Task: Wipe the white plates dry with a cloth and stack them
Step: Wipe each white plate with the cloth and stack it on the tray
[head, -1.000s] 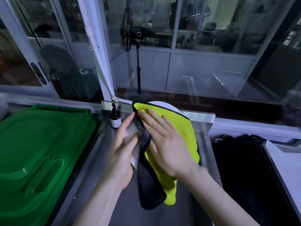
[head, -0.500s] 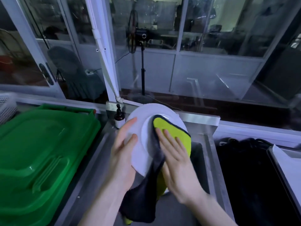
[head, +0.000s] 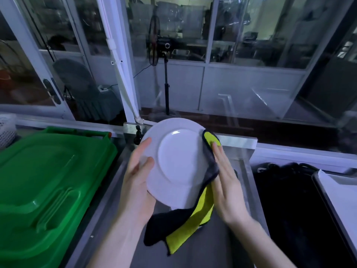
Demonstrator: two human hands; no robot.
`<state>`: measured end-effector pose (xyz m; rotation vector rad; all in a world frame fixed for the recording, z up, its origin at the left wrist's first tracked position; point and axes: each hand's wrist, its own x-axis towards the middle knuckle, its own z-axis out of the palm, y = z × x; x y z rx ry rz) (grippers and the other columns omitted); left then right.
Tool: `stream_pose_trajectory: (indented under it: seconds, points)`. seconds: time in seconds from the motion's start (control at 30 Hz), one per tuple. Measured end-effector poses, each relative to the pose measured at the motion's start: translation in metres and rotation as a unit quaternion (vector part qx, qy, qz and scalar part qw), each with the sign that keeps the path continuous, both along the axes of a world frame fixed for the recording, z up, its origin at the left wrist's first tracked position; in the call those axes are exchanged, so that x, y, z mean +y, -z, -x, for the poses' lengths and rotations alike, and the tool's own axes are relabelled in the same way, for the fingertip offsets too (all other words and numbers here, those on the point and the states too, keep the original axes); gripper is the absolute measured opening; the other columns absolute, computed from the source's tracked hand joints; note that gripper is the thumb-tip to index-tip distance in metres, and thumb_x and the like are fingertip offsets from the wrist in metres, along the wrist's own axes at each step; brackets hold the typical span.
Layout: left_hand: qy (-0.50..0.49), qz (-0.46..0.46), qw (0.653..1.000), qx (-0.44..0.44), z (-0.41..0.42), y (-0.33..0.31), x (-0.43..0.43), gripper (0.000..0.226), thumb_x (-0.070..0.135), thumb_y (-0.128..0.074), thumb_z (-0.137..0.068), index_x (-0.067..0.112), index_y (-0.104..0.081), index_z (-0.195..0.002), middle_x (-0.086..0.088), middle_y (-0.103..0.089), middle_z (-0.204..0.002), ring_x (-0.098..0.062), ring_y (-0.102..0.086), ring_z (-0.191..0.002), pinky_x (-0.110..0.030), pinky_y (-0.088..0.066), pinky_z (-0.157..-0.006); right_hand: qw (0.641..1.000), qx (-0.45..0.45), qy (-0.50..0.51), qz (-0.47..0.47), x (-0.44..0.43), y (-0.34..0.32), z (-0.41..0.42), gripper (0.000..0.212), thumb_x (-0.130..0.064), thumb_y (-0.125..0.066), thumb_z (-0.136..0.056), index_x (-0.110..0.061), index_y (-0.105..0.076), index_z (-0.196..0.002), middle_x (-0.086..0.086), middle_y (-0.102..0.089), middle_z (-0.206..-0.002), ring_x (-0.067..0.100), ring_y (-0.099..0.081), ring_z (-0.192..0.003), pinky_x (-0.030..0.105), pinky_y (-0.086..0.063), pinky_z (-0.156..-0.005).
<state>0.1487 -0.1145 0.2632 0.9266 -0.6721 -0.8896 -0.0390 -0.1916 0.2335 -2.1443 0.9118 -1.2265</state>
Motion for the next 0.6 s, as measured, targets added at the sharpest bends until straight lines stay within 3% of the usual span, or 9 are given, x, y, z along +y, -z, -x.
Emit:
stream_pose_trajectory:
  seconds: [0.1,0.17,0.27,0.37,0.43,0.5,0.6]
  points:
    - [0.008,-0.012,1.0,-0.005,0.003,0.001,0.002,0.043,0.023,-0.057,-0.084,0.036,-0.064,-0.124,0.008,-0.067,-0.125,-0.015,-0.061,-0.118,-0.044,-0.038,-0.108,0.999,-0.016,-0.004,-0.039,-0.015,-0.02,-0.002,0.049,-0.022,-0.036,-0.104,-0.037,-0.027,-0.149,-0.024,-0.029,-0.158,0.004,-0.019,-0.151,0.032,-0.018,-0.123]
    - [0.001,-0.005,1.0,0.012,0.001,0.0,0.001,0.045,0.023,-0.056,-0.086,0.03,-0.06,-0.131,0.002,-0.061,-0.135,-0.021,-0.056,-0.126,-0.048,-0.037,-0.109,1.0,-0.005,0.009,-0.014,-0.008,-0.021,-0.004,0.05,-0.016,-0.036,-0.103,-0.027,-0.03,-0.151,-0.015,-0.031,-0.159,0.007,-0.02,-0.151,0.036,-0.019,-0.124]
    - [-0.018,0.008,1.0,0.024,0.0,-0.003,-0.001,0.044,0.022,-0.056,-0.089,0.028,-0.059,-0.132,0.0,-0.058,-0.14,-0.025,-0.054,-0.129,-0.049,-0.042,-0.105,0.998,0.044,0.012,0.053,0.026,0.0,-0.007,0.051,-0.014,-0.035,-0.101,-0.011,-0.034,-0.152,-0.003,-0.031,-0.162,0.018,-0.02,-0.152,0.046,-0.021,-0.122]
    - [-0.039,0.0,0.999,0.036,0.008,-0.004,-0.003,0.039,0.018,-0.056,-0.088,0.033,-0.066,-0.122,0.004,-0.065,-0.13,-0.02,-0.057,-0.125,-0.042,-0.045,-0.102,0.985,0.116,-0.016,0.124,0.056,0.008,-0.021,0.051,-0.023,-0.035,-0.1,-0.007,-0.042,-0.148,0.0,-0.032,-0.161,0.022,-0.025,-0.151,0.054,-0.025,-0.117]
    - [-0.021,-0.014,0.999,0.046,0.017,-0.002,-0.005,0.036,0.014,-0.052,-0.096,0.033,-0.065,-0.123,-0.002,-0.066,-0.129,-0.018,-0.062,-0.119,-0.034,-0.051,-0.094,0.977,0.144,-0.019,0.157,0.062,-0.001,-0.035,0.05,-0.024,-0.036,-0.099,-0.009,-0.047,-0.146,0.0,-0.035,-0.159,0.02,-0.029,-0.149,0.052,-0.03,-0.115]
    - [0.0,-0.024,0.997,0.07,0.021,-0.003,-0.006,0.033,0.017,-0.05,-0.101,0.035,-0.065,-0.124,-0.004,-0.071,-0.121,-0.015,-0.069,-0.106,-0.025,-0.056,-0.078,0.967,0.16,-0.038,0.197,0.063,-0.008,-0.042,0.048,-0.025,-0.033,-0.101,-0.011,-0.048,-0.145,-0.001,-0.037,-0.158,0.019,-0.03,-0.149,0.049,-0.031,-0.115]
    - [-0.005,-0.019,0.995,0.099,0.016,-0.005,-0.006,0.038,0.011,-0.048,-0.1,0.03,-0.06,-0.13,-0.007,-0.072,-0.116,-0.021,-0.071,-0.1,-0.03,-0.058,-0.072,0.944,0.193,-0.074,0.257,0.06,0.005,-0.029,0.048,-0.027,-0.028,-0.105,-0.014,-0.044,-0.148,-0.001,-0.036,-0.159,0.021,-0.029,-0.149,0.047,-0.027,-0.119]
